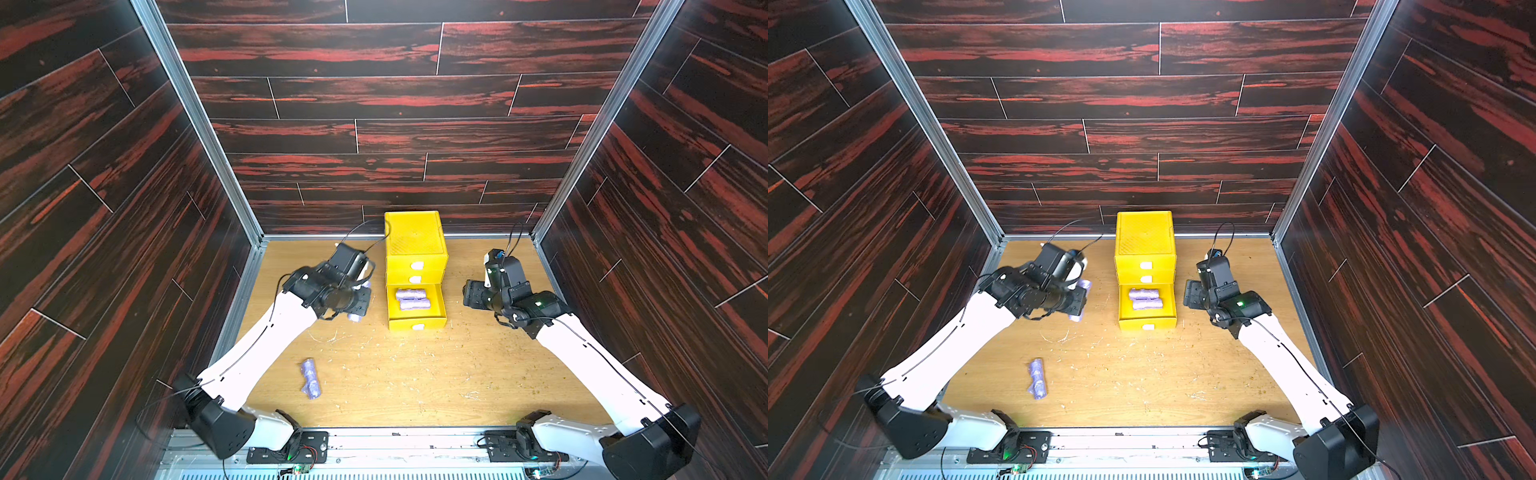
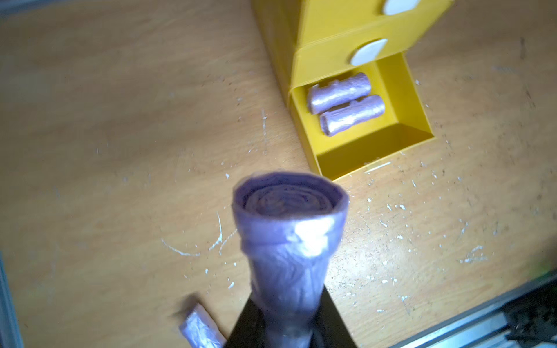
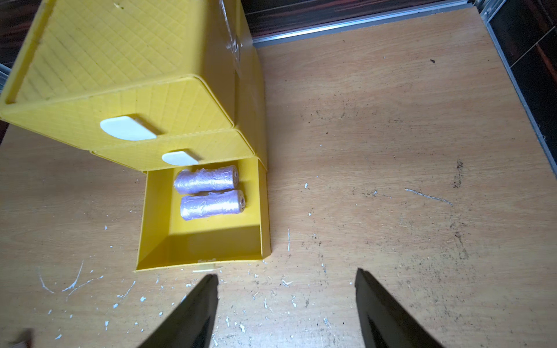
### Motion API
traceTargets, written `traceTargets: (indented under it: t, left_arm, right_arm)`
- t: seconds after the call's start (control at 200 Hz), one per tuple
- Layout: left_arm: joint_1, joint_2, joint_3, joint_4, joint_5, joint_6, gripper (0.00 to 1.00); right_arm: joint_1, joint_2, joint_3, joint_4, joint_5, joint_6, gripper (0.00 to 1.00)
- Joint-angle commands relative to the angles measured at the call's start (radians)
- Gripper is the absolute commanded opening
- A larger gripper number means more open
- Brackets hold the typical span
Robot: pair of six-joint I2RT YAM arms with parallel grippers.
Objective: Sort the rolls of trash bags by color and place them into the drawer
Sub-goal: Pick up the roll of trash bags from the center of the board, then place the roll of trash bags in the drawer.
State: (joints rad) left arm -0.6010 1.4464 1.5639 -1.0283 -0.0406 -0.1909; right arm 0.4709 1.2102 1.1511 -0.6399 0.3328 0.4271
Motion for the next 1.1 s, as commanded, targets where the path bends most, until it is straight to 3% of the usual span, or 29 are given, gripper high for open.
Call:
traceTargets:
  t: [0.0,0.17,0.356,0.566,0.686,1.092]
  left_arm:
    - [-0.017,0.043,0.066,-0.011,0.105,0.328,0.24]
    - [-0.019,0.069,0.078,0.042,0.330,0.682,0.31]
    - [-0.022,0.262,0.253,-0.115,0.310,0.890,0.30]
    - [-0.030,0.490,0.419,-0.196,0.259,0.960,0.25]
    - [-0.044,0.593,0.502,-0.238,0.167,0.998,0.24]
    - [-0.084,0.771,0.629,-0.225,0.076,1.073,0.23]
  right_arm:
    - [-0.003,-0.042,0.029,-0.031,0.019,0.004,0.76]
    - [-0.005,-0.067,0.038,-0.048,0.044,-0.001,0.77]
    - [-0.005,-0.075,0.036,-0.052,0.050,-0.004,0.77]
    - [-0.005,-0.082,0.026,-0.051,0.048,-0.007,0.77]
    - [-0.004,-0.089,0.018,-0.052,0.047,-0.008,0.77]
    - [-0.005,-0.110,0.041,-0.086,0.025,-0.013,0.77]
